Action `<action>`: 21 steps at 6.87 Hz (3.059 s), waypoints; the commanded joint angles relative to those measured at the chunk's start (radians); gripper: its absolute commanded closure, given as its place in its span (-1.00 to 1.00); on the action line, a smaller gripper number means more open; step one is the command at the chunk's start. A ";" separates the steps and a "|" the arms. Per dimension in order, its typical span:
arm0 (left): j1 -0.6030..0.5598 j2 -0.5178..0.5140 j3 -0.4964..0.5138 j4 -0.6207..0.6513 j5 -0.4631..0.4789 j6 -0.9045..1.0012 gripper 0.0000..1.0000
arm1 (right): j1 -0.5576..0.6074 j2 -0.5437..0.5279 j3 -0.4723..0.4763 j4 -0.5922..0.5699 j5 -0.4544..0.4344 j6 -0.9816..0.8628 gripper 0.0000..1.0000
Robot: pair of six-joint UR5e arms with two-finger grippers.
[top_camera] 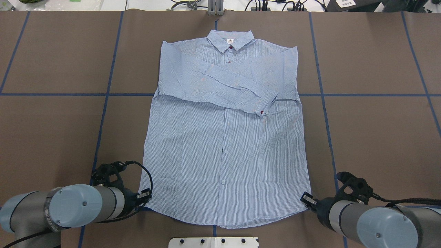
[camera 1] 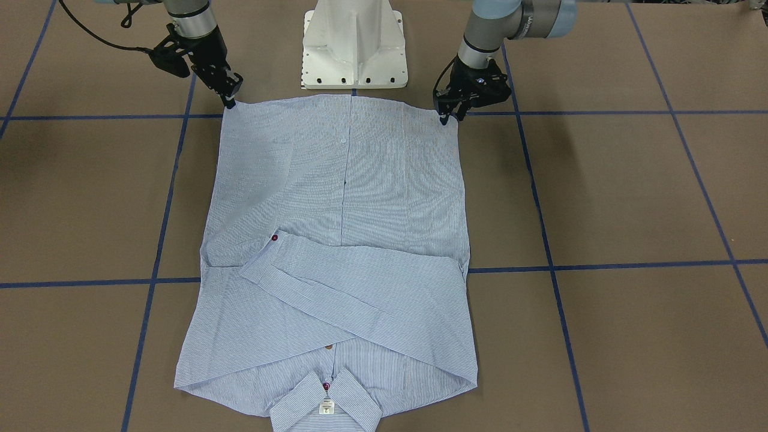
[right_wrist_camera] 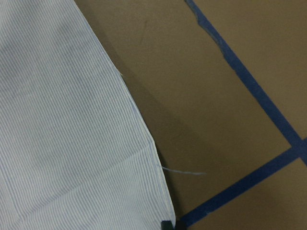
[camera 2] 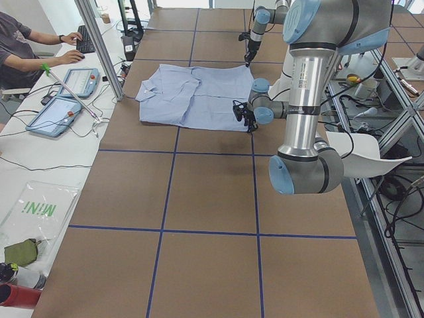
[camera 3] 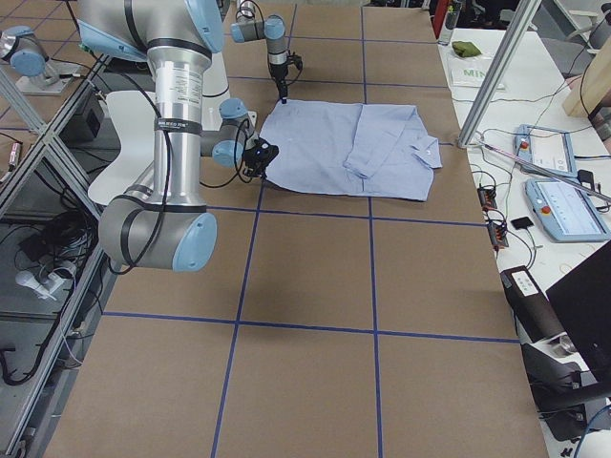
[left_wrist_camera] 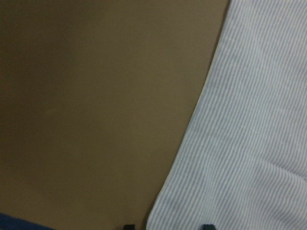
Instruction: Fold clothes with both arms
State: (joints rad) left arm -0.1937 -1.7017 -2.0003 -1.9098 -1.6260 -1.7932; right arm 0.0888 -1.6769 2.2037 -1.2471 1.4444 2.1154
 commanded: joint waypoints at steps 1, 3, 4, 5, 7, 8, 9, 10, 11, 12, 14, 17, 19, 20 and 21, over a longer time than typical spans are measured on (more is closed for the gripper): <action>0.000 0.008 0.002 0.000 0.000 0.000 1.00 | 0.000 -0.001 0.010 0.000 0.002 0.000 1.00; -0.007 0.010 -0.034 0.005 0.000 -0.005 1.00 | 0.006 -0.003 0.017 0.000 0.013 0.000 1.00; -0.007 0.019 -0.055 0.015 0.000 -0.006 1.00 | 0.012 -0.003 0.018 0.000 0.022 0.000 1.00; -0.006 0.028 -0.116 0.068 0.000 -0.017 1.00 | 0.014 -0.013 0.027 0.000 0.027 0.000 1.00; 0.020 0.031 -0.223 0.153 -0.001 -0.116 1.00 | 0.014 -0.061 0.089 0.002 0.046 0.000 1.00; 0.020 0.031 -0.277 0.175 -0.002 -0.145 1.00 | 0.014 -0.087 0.129 0.002 0.053 0.002 1.00; 0.020 0.027 -0.317 0.176 -0.005 -0.199 1.00 | 0.014 -0.102 0.177 0.002 0.051 0.003 1.00; -0.001 0.011 -0.336 0.176 -0.030 -0.207 1.00 | 0.058 -0.098 0.212 0.002 0.048 0.003 1.00; -0.086 -0.016 -0.337 0.176 -0.067 -0.207 1.00 | 0.122 -0.077 0.240 0.002 0.037 0.006 1.00; -0.196 -0.060 -0.336 0.178 -0.127 -0.207 1.00 | 0.200 -0.038 0.275 0.002 0.036 0.006 1.00; -0.341 -0.094 -0.330 0.179 -0.211 -0.209 1.00 | 0.241 0.000 0.303 0.002 -0.037 0.008 1.00; -0.432 -0.101 -0.312 0.193 -0.245 -0.212 1.00 | 0.294 0.042 0.298 0.000 -0.071 0.008 1.00; -0.473 -0.183 -0.196 0.192 -0.244 -0.216 1.00 | 0.366 0.060 0.262 0.000 -0.072 0.002 1.00; -0.502 -0.214 -0.142 0.186 -0.244 -0.212 1.00 | 0.396 0.121 0.205 0.000 -0.072 0.002 1.00; -0.526 -0.225 -0.118 0.184 -0.244 -0.209 1.00 | 0.413 0.155 0.162 0.000 -0.073 0.002 1.00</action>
State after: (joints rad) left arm -0.6914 -1.9048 -2.1581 -1.7227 -1.8700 -2.0053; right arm 0.4768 -1.5654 2.4158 -1.2471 1.3726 2.1173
